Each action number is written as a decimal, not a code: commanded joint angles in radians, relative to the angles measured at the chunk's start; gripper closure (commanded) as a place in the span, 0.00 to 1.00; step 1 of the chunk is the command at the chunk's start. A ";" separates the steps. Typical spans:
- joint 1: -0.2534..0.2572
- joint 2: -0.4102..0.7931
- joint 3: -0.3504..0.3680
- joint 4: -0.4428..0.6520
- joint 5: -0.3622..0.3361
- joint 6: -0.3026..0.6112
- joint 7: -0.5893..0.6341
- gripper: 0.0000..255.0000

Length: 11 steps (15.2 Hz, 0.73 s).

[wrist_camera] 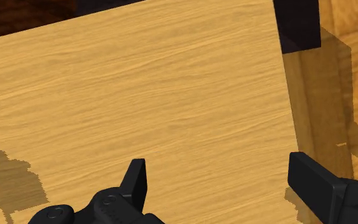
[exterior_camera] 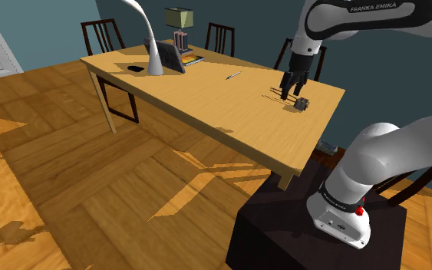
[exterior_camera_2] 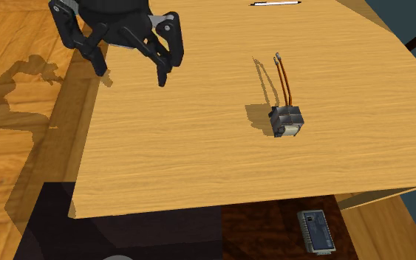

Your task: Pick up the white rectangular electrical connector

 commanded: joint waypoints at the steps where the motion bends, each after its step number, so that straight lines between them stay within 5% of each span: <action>1: -0.009 0.044 -0.037 0.011 -0.024 0.037 -0.049 0.00; 11: -0.033 0.318 -0.237 0.133 -0.071 0.213 -0.311 0.00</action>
